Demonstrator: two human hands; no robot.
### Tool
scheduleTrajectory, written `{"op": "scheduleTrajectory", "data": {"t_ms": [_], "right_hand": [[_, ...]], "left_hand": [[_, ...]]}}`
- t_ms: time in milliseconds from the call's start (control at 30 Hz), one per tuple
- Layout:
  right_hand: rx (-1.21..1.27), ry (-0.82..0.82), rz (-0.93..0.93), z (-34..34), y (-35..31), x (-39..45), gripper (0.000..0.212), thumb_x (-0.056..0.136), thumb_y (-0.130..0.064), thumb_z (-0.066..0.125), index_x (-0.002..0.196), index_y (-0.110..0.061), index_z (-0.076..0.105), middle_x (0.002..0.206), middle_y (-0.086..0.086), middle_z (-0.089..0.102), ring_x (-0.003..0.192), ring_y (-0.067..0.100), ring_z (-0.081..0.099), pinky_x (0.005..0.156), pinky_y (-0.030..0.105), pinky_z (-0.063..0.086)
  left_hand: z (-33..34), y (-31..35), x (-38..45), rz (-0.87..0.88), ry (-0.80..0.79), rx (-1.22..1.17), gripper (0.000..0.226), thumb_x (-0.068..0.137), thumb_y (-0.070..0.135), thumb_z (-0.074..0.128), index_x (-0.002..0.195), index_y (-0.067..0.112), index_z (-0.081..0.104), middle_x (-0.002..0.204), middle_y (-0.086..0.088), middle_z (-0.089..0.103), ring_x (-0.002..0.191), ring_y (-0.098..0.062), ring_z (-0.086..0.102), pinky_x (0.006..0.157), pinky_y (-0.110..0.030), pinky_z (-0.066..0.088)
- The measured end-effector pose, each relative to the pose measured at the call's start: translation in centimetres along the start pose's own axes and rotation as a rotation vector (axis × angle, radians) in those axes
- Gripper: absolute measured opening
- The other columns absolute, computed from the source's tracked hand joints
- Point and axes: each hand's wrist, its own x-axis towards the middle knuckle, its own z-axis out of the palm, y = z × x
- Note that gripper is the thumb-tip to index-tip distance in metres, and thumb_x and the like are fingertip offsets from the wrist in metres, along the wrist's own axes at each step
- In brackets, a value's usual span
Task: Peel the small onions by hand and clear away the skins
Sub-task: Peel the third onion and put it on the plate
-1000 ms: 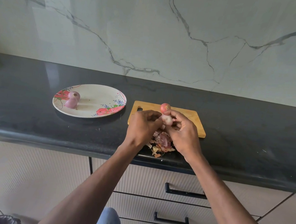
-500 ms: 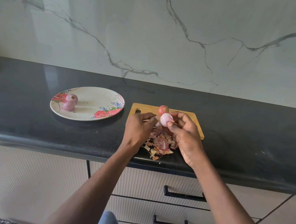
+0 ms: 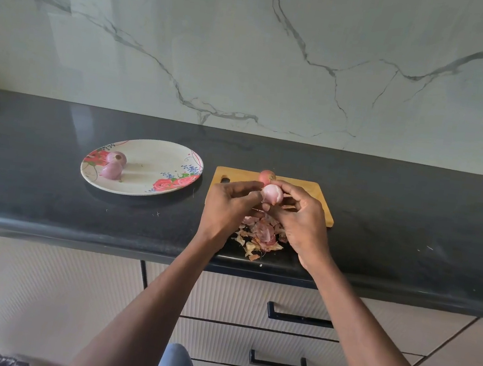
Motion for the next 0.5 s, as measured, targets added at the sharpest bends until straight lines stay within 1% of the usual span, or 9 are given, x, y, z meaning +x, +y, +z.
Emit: {"op": "scheduleTrajectory", "data": {"t_ms": [100,200,267,333,433,500], "right_hand": [[-0.12,0.013,-0.087,0.06,-0.01,-0.06,0.045,0.081,-0.012,0.083,0.124,-0.022,0.072,0.119,-0.006,0.071,0.111,0.011,0.065,0.093,0.04,0.057],[-0.232,0.013,-0.179,0.15,-0.2,-0.19,0.042,0.084,-0.011,0.08,0.124,-0.019,0.072,0.12,-0.004,0.07,0.111,0.005,0.061,0.095,0.033,0.054],[-0.267,0.009,-0.224,0.25,-0.25,-0.34,0.042,0.085,-0.01,0.079,0.126,-0.018,0.071,0.119,-0.002,0.069,0.111,0.004,0.061,0.096,0.028,0.053],[-0.314,0.013,-0.273,0.39,-0.27,-0.58,0.043,0.084,-0.007,0.078,0.125,-0.016,0.071,0.115,0.001,0.069,0.105,0.006,0.061,0.092,0.023,0.052],[-0.366,0.03,-0.344,0.49,-0.44,-0.91,0.036,0.084,-0.007,0.078,0.119,-0.013,0.073,0.107,0.001,0.068,0.096,0.007,0.061,0.085,0.023,0.053],[-0.378,0.023,-0.367,0.52,-0.54,-0.99,0.032,0.086,-0.008,0.076,0.118,-0.011,0.073,0.107,0.003,0.069,0.095,0.01,0.063,0.084,0.024,0.054]], "left_hand": [[0.07,0.0,-0.01,0.04,-0.038,0.046,0.018,0.092,0.003,0.068,0.103,0.012,0.078,0.087,-0.001,0.078,0.08,-0.025,0.076,0.072,-0.036,0.063],[0.18,0.06,-0.06,0.05,-0.014,0.102,0.017,0.09,0.004,0.069,0.096,0.017,0.079,0.083,0.001,0.078,0.078,-0.025,0.075,0.074,-0.042,0.064],[0.18,0.04,-0.1,0.06,0.001,0.143,0.014,0.09,0.007,0.071,0.091,0.018,0.079,0.081,0.001,0.077,0.075,-0.021,0.075,0.074,-0.044,0.064],[0.11,0.02,-0.16,0.08,0.002,0.195,0.007,0.089,0.012,0.074,0.09,0.015,0.08,0.079,0.002,0.077,0.074,-0.015,0.075,0.074,-0.041,0.063],[0.1,0.05,-0.07,0.094,0.008,0.255,0.013,0.087,0.021,0.078,0.093,0.01,0.08,0.079,0.001,0.077,0.073,-0.012,0.074,0.074,-0.04,0.062],[0.12,0.03,-0.03,0.091,0.013,0.268,0.014,0.087,0.022,0.078,0.092,0.009,0.08,0.079,0.0,0.077,0.072,-0.013,0.074,0.074,-0.042,0.062]]}}
